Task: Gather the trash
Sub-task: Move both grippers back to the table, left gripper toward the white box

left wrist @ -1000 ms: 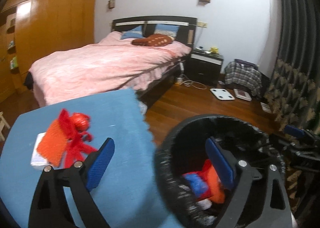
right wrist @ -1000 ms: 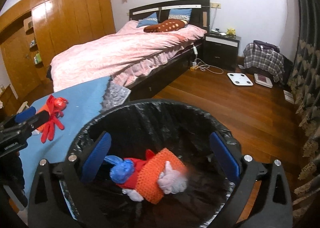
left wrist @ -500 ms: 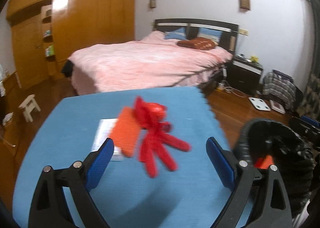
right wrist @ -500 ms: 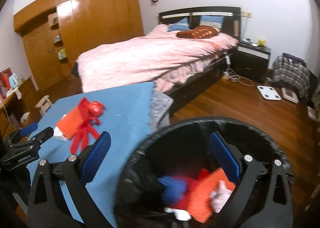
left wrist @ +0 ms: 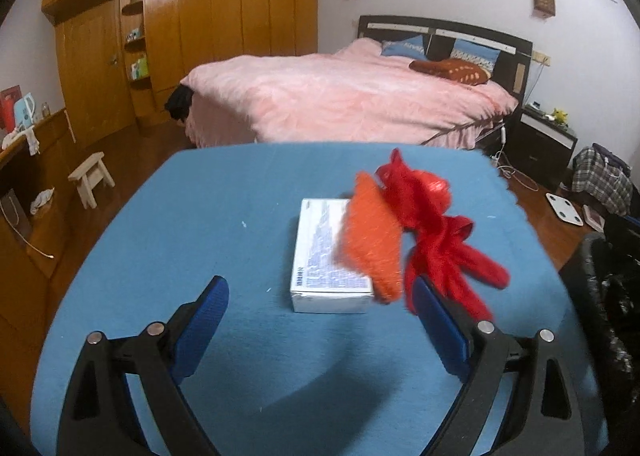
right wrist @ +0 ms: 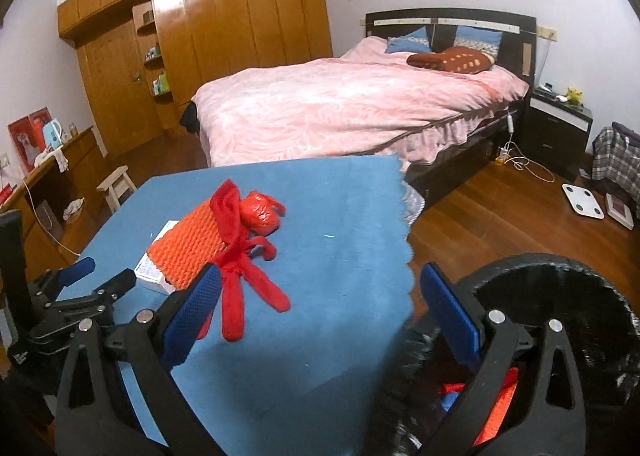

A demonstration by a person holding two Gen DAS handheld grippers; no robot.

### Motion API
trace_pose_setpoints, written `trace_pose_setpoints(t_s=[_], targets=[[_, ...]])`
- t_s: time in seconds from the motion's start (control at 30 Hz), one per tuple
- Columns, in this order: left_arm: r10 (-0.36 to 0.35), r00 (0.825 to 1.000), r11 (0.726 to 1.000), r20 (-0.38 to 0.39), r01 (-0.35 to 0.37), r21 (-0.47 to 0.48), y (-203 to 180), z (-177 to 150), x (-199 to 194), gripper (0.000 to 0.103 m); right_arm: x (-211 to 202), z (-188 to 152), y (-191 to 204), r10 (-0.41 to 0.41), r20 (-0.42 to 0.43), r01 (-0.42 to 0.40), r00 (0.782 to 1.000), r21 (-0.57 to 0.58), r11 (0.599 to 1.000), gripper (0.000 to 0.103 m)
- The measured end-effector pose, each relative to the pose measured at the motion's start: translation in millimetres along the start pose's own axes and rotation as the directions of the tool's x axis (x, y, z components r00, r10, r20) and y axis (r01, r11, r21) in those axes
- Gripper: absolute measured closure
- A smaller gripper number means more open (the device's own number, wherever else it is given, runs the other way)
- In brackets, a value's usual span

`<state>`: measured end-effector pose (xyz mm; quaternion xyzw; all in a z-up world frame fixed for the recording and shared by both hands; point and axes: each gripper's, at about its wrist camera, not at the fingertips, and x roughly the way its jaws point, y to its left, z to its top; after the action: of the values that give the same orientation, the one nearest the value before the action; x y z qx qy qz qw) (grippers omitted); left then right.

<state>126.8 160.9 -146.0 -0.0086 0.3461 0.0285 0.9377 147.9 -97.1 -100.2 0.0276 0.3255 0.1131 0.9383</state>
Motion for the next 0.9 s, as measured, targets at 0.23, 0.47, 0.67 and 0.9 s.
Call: trace_pose_setpoints(t_s=[0.23,0.47,0.67,0.9], targets=[[0.011,0.998,1.000,-0.054,-0.011,-0.006,6.6,-3.8,26.5,0.015,31.1,-3.8,15.1,-0.005,-0.038,0.004,0.999,-0.012,1.000,0.006],[-0.024,0.996,1.000,-0.090,0.024,-0.003,4.3,-5.1,39.0,0.015,47.9,-6.7,27.2,0.004,-0.066,-0.006,0.998,-0.028,1.000,0.006],[-0.033,0.991,0.999,-0.127,0.029,-0.026,6.1,-2.2,50.0,0.019,53.9,-8.9,29.7,0.004,-0.081,-0.007,0.997,-0.037,0.999,0.006],[-0.034,0.988,0.999,-0.152,0.029,-0.037,4.7,-1.0,56.7,0.043,59.2,-10.2,29.8,0.001,-0.089,-0.005,0.996,-0.041,0.999,0.006]])
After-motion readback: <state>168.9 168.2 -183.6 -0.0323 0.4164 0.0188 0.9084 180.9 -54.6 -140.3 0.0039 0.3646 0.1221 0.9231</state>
